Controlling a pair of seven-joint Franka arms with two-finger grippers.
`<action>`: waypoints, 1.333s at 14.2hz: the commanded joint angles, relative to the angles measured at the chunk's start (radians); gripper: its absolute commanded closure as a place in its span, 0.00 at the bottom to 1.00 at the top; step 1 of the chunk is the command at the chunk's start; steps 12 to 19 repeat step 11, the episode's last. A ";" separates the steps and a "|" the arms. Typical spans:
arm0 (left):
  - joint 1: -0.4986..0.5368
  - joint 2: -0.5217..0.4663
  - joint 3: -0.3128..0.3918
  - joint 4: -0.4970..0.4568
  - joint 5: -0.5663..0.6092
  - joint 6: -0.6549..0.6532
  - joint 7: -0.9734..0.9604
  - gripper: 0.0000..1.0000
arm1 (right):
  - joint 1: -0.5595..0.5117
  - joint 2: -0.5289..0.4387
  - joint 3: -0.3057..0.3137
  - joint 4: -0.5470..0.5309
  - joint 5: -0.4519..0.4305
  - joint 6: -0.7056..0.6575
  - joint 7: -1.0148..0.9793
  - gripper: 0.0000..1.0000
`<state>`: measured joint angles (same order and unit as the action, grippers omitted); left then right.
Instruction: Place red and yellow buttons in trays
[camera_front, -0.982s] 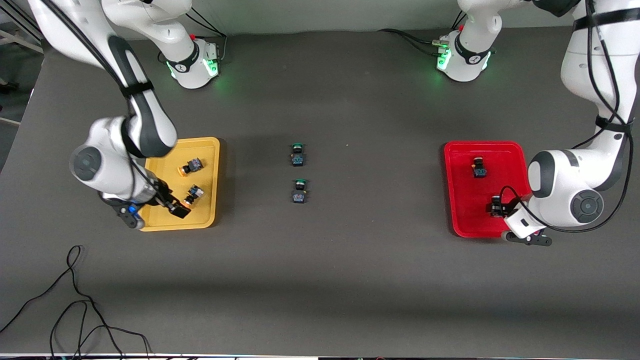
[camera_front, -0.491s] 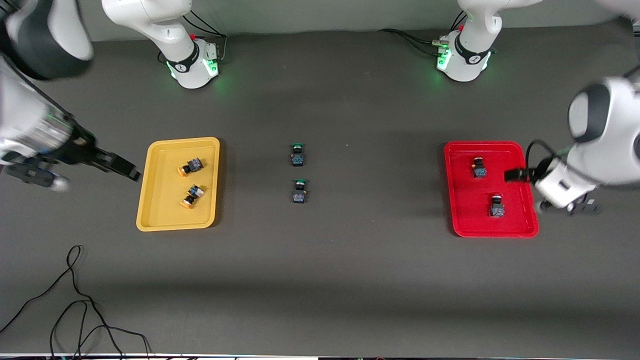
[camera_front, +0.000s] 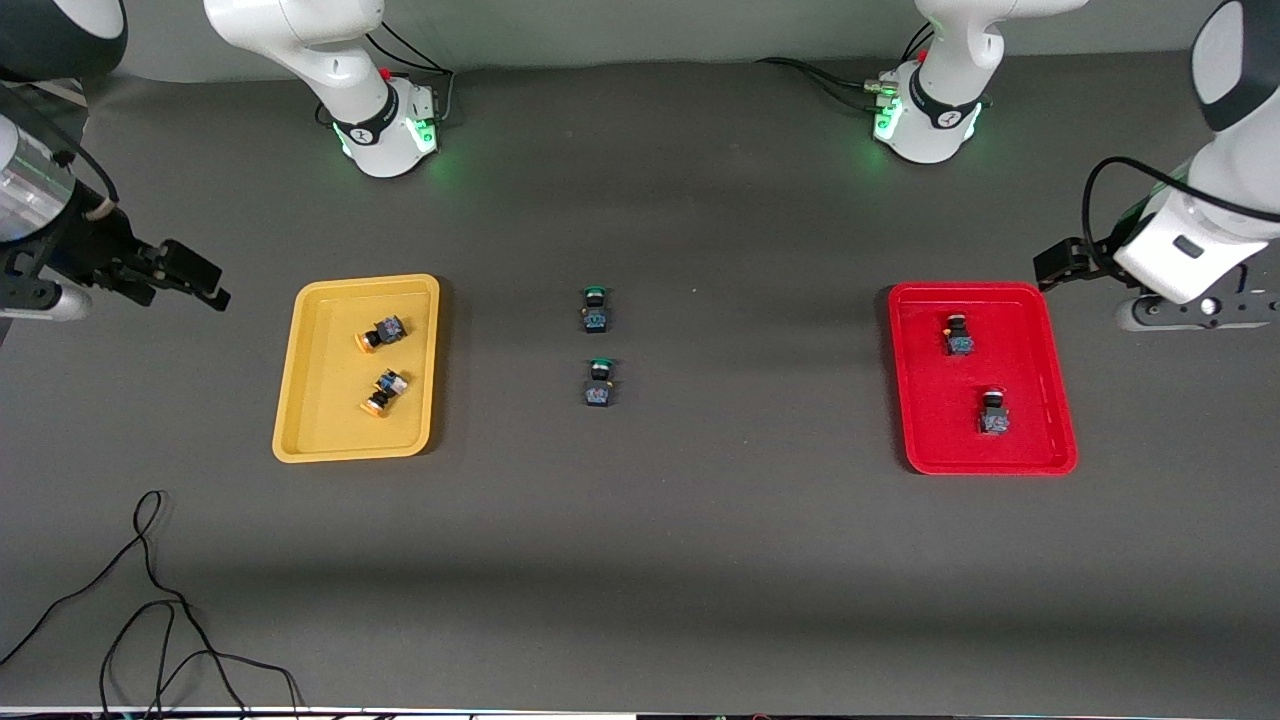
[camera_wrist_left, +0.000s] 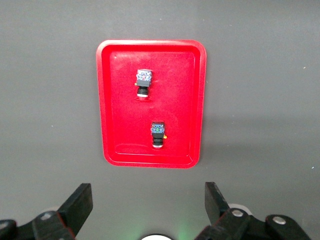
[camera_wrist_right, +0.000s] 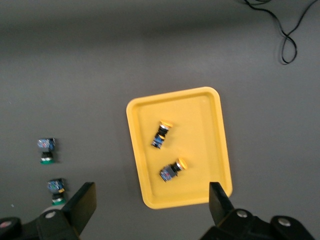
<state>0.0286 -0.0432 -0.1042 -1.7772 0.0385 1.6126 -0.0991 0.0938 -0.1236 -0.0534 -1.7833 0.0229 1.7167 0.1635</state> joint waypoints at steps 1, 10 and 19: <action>-0.002 -0.017 0.003 0.012 0.014 0.010 -0.007 0.00 | -0.016 -0.031 0.023 0.005 -0.037 -0.037 -0.030 0.00; 0.100 -0.007 -0.092 0.022 0.011 0.033 0.053 0.00 | 0.000 -0.028 0.012 0.025 -0.024 -0.057 -0.032 0.00; 0.100 -0.007 -0.091 0.024 0.009 0.030 0.052 0.00 | 0.001 -0.025 0.012 0.025 -0.021 -0.054 -0.030 0.00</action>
